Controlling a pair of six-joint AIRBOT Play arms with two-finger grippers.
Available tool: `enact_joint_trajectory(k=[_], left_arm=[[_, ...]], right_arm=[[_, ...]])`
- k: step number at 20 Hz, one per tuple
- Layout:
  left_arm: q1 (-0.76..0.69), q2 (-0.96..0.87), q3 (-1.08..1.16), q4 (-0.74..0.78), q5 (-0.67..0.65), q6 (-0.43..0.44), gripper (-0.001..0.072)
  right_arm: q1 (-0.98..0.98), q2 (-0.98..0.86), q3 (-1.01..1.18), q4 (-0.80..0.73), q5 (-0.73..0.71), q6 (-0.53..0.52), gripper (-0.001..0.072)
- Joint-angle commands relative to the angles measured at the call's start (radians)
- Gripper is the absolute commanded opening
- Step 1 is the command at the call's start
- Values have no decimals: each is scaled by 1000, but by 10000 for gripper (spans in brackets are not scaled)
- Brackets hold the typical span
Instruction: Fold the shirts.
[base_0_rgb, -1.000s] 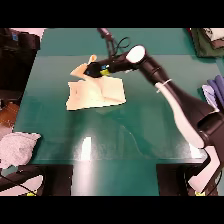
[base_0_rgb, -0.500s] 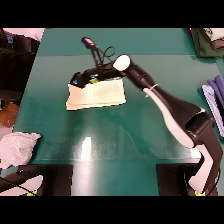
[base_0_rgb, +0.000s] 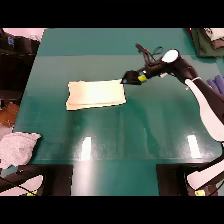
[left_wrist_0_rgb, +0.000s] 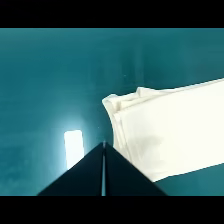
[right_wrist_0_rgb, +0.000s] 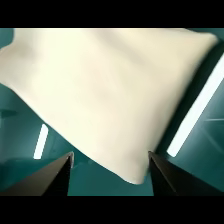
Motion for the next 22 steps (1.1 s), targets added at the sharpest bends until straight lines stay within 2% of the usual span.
enact_joint_trajectory(k=[1, 9, 14, 15, 16, 17, 18, 19, 22], left_arm=[[1, 1, 0, -35, 1, -1, 31], [1, 0, 0, -36, -18, -1, 32], [1, 0, 0, -35, -35, -1, 32], [1, 0, 0, -35, -42, -1, 32], [1, 0, 0, -35, -50, -1, 32], [1, 0, 0, -35, -55, -1, 32], [1, 0, 0, -35, -60, -1, 32], [1, 0, 0, -35, -65, -1, 32], [1, 1, 0, -34, -93, 0, 31]], right_arm=[[-67, -26, -95, -11, 9, 23, 626], [24, -183, -76, 241, -82, 5, 625], [105, -271, 81, 249, -82, 3, 616], [119, -281, 109, 241, -84, 3, 570], [127, -285, 128, 239, -84, -6, 451], [128, -285, 140, 241, -87, -32, 312], [129, -285, 151, 240, -83, -48, 130], [121, -283, 164, 243, -76, -69, 19], [66, -234, 185, 210, -45, -71, 17]])
